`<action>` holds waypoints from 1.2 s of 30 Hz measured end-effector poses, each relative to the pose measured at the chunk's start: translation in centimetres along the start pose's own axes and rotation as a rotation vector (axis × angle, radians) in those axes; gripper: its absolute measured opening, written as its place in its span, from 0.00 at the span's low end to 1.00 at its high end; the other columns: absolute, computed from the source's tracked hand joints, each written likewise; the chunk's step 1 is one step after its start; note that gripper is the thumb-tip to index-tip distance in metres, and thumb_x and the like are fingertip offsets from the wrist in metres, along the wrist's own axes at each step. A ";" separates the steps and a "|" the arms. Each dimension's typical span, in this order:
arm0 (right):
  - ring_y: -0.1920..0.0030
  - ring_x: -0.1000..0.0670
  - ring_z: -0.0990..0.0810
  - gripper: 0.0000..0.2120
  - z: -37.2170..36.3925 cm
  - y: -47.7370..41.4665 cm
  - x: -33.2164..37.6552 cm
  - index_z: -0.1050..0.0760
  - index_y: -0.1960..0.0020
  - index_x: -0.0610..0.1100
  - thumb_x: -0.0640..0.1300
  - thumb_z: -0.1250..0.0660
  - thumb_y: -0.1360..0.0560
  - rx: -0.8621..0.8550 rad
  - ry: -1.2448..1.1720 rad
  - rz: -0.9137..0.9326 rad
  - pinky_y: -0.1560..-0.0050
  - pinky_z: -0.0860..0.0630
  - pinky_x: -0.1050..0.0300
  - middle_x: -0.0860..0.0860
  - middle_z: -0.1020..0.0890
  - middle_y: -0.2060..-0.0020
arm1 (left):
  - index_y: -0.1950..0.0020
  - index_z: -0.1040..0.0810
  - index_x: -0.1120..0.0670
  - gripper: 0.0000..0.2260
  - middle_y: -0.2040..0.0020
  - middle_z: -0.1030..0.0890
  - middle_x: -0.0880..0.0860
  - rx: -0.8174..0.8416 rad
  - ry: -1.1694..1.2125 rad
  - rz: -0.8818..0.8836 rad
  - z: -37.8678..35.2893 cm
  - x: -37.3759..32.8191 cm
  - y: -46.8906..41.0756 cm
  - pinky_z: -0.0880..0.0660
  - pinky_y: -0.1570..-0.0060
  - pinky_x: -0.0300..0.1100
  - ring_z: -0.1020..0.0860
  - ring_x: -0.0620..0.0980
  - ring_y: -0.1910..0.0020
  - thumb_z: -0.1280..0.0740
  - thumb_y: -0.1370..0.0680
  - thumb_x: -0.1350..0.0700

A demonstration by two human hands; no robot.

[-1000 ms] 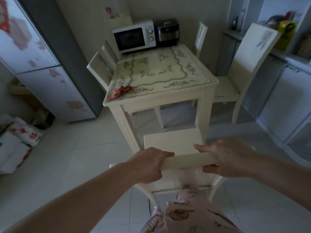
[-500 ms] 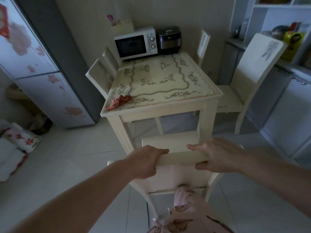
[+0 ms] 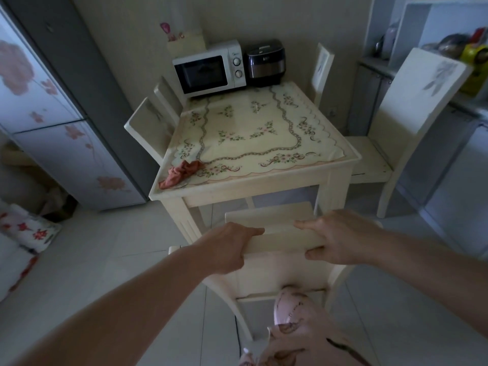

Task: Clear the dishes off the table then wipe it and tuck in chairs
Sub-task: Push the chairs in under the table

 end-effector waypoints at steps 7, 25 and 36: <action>0.42 0.48 0.23 0.35 0.5 -3.1 -1.0 0.45 0.26 0.62 0.63 0.35 0.28 -0.028 0.010 0.017 0.47 0.27 0.55 0.49 0.20 0.44 | 0.23 0.43 0.43 0.35 0.27 0.33 0.49 0.012 -0.009 0.019 0.9 1.6 -2.6 0.34 0.35 0.41 0.32 0.51 0.31 0.34 0.26 0.61; 0.39 0.49 0.23 0.36 0.7 -9.5 -4.0 0.44 0.27 0.65 0.66 0.34 0.31 -0.077 0.018 0.005 0.43 0.27 0.56 0.51 0.22 0.38 | 0.24 0.41 0.39 0.34 0.32 0.29 0.48 0.021 -0.006 0.084 3.1 4.5 -7.9 0.35 0.32 0.54 0.31 0.51 0.33 0.34 0.26 0.60; 0.29 0.51 0.32 0.36 1.2 -8.8 -3.1 0.45 0.24 0.56 0.65 0.38 0.28 -0.070 0.112 0.040 0.35 0.34 0.55 0.52 0.33 0.27 | 0.22 0.51 0.47 0.38 0.25 0.36 0.50 0.052 -0.172 0.143 3.0 4.1 -7.5 0.44 0.28 0.62 0.37 0.53 0.27 0.32 0.24 0.55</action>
Point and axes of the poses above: each hand's wrist, its own y-axis away from the middle knuckle, its own z-axis out of the back of the hand, x = y × z, the point moved 6 cm from there along -y, towards the middle knuckle
